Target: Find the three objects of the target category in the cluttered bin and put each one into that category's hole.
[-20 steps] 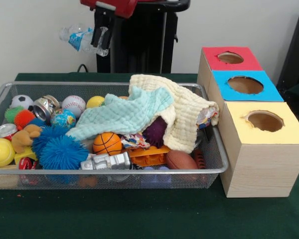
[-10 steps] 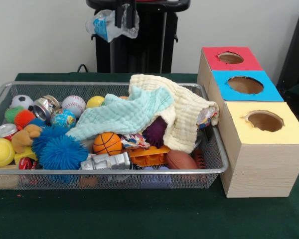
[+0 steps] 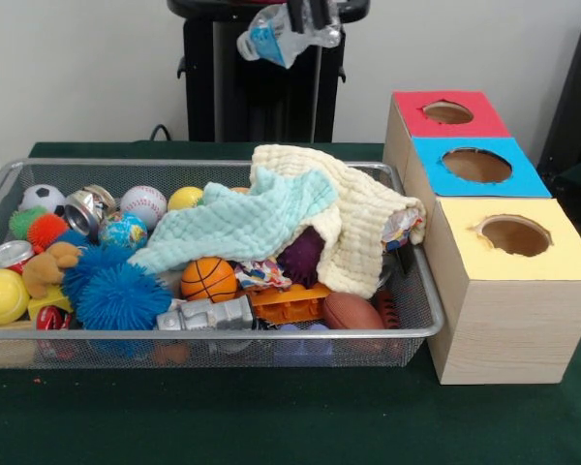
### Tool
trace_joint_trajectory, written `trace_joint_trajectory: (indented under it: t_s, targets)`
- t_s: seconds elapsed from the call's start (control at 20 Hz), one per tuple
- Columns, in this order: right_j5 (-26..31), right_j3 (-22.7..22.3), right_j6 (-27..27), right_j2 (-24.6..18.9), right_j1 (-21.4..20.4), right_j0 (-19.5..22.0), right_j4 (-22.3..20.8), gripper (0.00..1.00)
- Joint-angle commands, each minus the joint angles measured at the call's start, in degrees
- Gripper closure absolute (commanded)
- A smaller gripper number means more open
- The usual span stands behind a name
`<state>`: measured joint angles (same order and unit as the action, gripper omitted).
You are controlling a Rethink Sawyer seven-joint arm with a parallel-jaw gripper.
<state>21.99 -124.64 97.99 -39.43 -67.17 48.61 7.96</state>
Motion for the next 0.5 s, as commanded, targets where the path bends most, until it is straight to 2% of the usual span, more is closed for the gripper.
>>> trace_joint_trajectory:
  t_s: [0.05,0.2,0.5]
  targets:
    - [-4.4,-9.3,0.2,-23.5,5.0,6.3,1.2,1.00]
    - [-7.9,-9.0,3.2,-26.8,8.0,7.8,-0.9,1.00]
    - [-11.4,-9.0,6.0,-29.4,11.2,8.8,-2.9,1.00]
